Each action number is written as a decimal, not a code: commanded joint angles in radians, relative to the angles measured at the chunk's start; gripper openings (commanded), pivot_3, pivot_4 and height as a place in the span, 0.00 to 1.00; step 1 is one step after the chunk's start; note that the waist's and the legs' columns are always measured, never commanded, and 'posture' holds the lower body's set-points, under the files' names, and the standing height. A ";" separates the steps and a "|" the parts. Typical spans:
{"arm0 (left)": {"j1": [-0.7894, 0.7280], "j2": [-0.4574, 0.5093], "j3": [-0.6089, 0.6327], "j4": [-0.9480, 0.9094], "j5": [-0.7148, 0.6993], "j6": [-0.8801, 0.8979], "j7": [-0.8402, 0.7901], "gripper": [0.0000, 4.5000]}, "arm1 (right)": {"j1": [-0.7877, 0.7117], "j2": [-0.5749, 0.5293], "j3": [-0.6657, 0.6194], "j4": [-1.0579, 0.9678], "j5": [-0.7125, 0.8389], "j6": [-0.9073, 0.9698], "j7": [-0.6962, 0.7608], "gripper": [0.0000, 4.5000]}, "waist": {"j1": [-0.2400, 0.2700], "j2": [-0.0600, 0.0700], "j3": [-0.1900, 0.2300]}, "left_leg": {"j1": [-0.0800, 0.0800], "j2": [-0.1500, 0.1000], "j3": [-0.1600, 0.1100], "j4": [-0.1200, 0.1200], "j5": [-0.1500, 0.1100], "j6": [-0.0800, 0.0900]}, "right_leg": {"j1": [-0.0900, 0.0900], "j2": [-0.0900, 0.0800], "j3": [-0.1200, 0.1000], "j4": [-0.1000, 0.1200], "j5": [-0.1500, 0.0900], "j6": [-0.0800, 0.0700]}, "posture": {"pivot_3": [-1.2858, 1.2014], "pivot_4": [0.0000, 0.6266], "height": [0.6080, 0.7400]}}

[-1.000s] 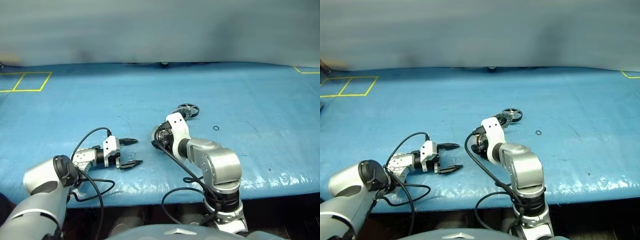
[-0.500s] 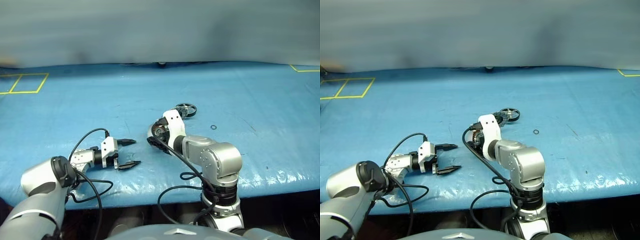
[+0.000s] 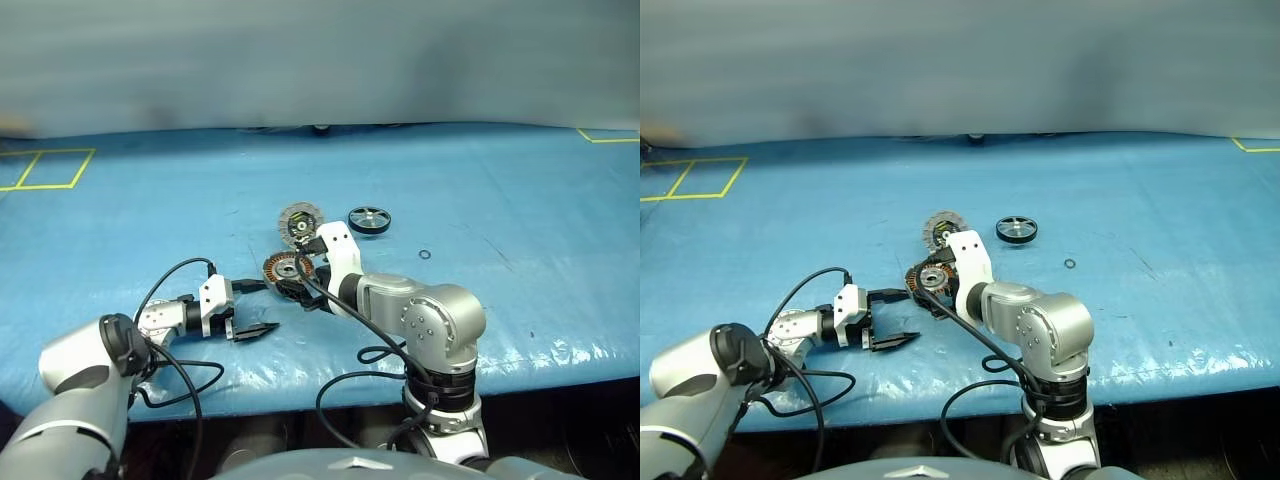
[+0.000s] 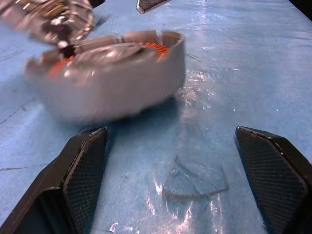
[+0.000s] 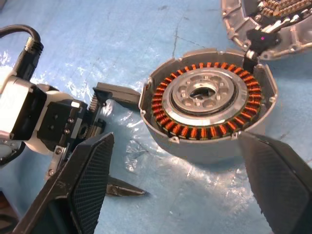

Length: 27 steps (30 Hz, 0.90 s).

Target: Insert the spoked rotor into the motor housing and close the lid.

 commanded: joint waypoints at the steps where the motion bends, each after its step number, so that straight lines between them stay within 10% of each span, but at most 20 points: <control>1: 0.028 0.032 -0.017 0.018 0.005 0.015 -0.004 1.00 | 0.073 0.105 -0.020 -0.025 0.076 0.009 -0.044 0.90 | 0.000 0.000 0.000 | 0.000 0.000 0.000 0.000 0.000 0.000 | 0.000 0.000 0.000 0.000 0.000 0.000 | 0.52 0.24 1.00; 17: 0.032 0.181 0.002 0.018 0.046 -0.013 -0.089 1.00 | 0.053 0.010 -0.210 -0.142 0.184 -0.031 -0.118 0.90 | -0.016 0.000 0.000 | 0.002 0.000 0.000 -0.004 0.001 0.002 | 0.001 0.000 0.000 -0.003 0.000 0.000 | 0.52 0.24 1.00; 27: 0.035 0.046 0.144 0.018 -0.049 -0.051 0.051 1.00 | 0.355 -0.430 -0.077 -0.044 -0.165 -0.786 -0.067 0.90 | 0.017 -0.004 0.003 | 0.002 -0.002 0.000 -0.001 -0.002 0.004 | 0.005 -0.002 -0.002 -0.009 -0.001 0.004 | 0.52 0.24 1.00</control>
